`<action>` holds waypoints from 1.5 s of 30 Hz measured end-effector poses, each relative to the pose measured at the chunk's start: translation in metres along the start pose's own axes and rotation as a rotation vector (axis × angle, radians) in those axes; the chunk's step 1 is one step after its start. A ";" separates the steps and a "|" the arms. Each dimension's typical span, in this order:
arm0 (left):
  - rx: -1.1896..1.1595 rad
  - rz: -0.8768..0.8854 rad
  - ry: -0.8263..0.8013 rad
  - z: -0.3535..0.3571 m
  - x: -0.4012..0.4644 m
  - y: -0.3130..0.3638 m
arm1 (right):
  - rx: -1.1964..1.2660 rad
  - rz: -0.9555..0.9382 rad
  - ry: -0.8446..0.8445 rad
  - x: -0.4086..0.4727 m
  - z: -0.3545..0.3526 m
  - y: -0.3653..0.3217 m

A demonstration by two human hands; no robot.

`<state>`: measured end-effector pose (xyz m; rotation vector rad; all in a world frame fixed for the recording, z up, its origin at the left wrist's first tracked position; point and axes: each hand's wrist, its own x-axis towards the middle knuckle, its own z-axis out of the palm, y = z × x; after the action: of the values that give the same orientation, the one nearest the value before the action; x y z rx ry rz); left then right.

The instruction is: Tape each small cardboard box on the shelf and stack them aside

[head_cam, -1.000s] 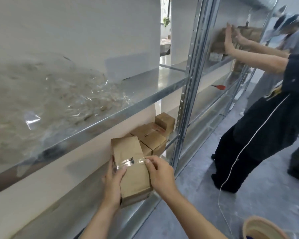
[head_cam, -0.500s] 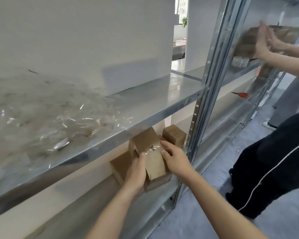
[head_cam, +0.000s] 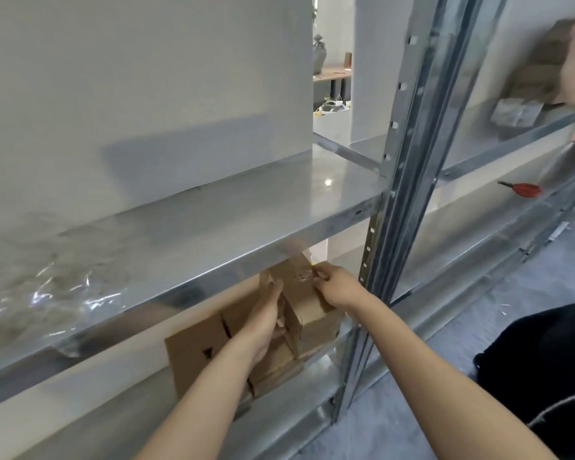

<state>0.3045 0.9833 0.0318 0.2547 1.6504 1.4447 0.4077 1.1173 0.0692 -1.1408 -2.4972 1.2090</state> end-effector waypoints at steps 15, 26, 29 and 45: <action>0.048 -0.035 0.096 0.017 0.031 -0.011 | -0.205 -0.049 -0.040 0.034 0.013 0.026; -0.055 -0.001 0.038 0.004 0.020 -0.012 | 0.063 -0.003 -0.095 0.034 0.007 0.035; -0.045 0.043 0.020 0.005 0.016 -0.011 | 0.047 -0.014 -0.109 0.036 0.008 0.034; -0.624 0.138 0.132 -0.085 -0.041 0.002 | 0.768 -0.129 -0.223 -0.006 0.025 -0.028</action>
<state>0.2664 0.8983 0.0462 -0.0848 1.2171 2.0353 0.3854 1.0875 0.0740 -0.6538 -1.8593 2.0676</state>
